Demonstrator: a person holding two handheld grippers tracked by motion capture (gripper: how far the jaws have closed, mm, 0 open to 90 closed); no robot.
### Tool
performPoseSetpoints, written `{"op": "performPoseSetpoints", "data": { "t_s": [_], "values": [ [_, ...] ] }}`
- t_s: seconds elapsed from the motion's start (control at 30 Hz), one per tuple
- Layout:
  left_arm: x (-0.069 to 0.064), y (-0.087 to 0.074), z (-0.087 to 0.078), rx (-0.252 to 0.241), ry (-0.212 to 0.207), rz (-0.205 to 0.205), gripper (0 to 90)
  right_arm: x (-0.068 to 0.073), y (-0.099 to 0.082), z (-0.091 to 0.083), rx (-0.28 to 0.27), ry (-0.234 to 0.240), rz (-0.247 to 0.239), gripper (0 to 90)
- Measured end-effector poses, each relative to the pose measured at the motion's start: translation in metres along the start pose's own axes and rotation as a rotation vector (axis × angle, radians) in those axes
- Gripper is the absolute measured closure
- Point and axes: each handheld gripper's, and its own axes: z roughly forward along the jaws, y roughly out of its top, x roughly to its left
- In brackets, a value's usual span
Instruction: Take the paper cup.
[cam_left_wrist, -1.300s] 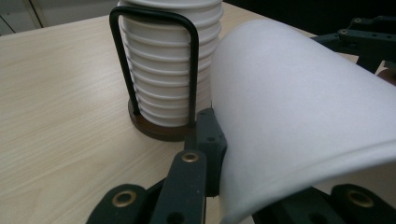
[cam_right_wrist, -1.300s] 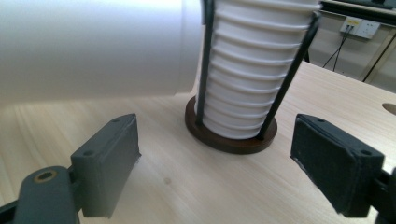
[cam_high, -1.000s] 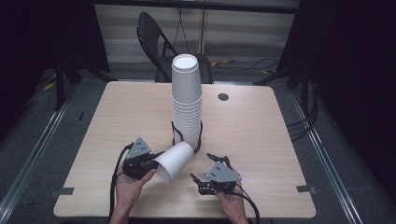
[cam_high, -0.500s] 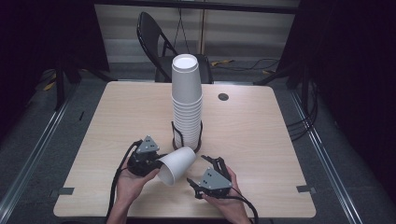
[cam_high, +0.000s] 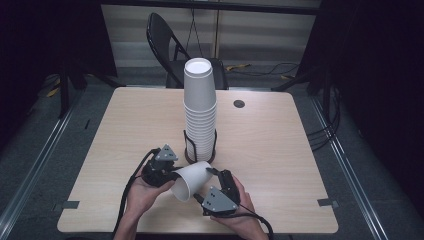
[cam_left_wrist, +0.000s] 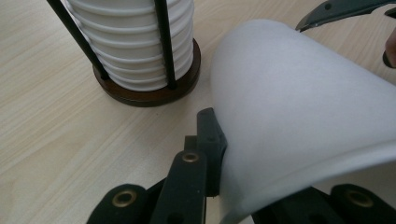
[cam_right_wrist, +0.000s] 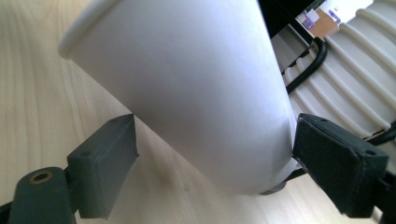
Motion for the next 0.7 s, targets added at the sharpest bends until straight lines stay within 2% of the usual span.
{"op": "performPoseSetpoints", "data": {
  "t_s": [0.03,0.1,0.13,0.23,0.37,0.43,0.6,0.63,0.7],
  "values": [
    [0.0,0.0,0.0,0.0,0.0,0.0,86.7,0.0,0.0,0.0,0.0,0.0,0.0,13.5],
    [0.0,0.001,0.001,0.007,-0.009,-0.005,86.7,0.005,0.003,0.001,0.004,-0.021,-0.057,13.4],
    [0.0,0.002,0.002,0.026,-0.018,0.002,86.7,0.006,0.004,0.002,0.004,-0.025,-0.07,12.5],
    [-0.001,0.005,0.002,0.036,-0.019,0.004,86.7,0.008,0.006,0.004,-0.004,-0.029,-0.098,9.7],
    [0.0,0.008,0.005,0.044,-0.03,0.005,87.0,0.009,0.009,0.006,-0.01,-0.023,-0.109,8.8],
    [-0.001,0.008,0.007,0.042,-0.03,0.008,87.1,0.01,0.012,0.008,-0.011,-0.013,-0.132,8.6],
    [-0.002,0.008,0.009,0.038,-0.045,0.005,87.7,0.014,0.021,0.015,-0.043,-0.001,-0.142,8.5],
    [-0.001,0.008,0.008,0.029,-0.043,-0.004,87.6,0.014,0.024,0.017,-0.042,0.001,-0.153,8.5],
    [0.0,0.007,0.007,0.019,-0.053,-0.014,87.7,0.014,0.025,0.018,-0.054,0.002,-0.142,8.4]
  ]
}}
